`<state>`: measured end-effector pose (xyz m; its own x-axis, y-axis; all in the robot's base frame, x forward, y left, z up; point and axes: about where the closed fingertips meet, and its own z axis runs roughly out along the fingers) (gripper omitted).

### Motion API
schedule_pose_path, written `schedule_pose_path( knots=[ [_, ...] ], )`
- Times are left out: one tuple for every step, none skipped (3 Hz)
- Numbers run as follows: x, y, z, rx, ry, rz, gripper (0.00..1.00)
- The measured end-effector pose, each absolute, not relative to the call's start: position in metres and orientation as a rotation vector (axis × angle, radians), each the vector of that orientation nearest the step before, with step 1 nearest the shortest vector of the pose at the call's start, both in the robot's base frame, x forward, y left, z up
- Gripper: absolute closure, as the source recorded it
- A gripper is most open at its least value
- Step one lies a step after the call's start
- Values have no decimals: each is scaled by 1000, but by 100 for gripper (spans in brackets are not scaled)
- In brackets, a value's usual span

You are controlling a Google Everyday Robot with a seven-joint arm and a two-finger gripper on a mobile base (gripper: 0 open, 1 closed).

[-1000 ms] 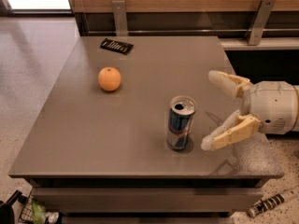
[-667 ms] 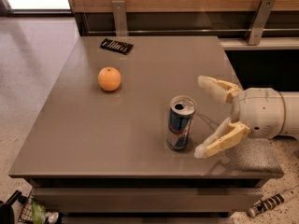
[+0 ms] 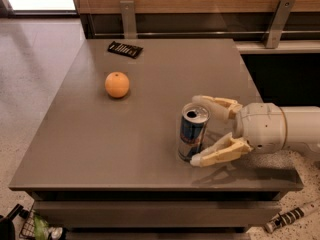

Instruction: Move redbull can near rxbar chocolate

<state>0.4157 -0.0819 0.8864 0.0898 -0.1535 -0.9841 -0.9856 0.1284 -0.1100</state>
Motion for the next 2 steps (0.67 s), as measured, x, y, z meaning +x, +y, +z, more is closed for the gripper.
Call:
schedule_pose_path(
  knots=[
    [415,-80,888,-1262,1302,962,50],
    [415,-77,889,-1268,1298,964,83]
  ],
)
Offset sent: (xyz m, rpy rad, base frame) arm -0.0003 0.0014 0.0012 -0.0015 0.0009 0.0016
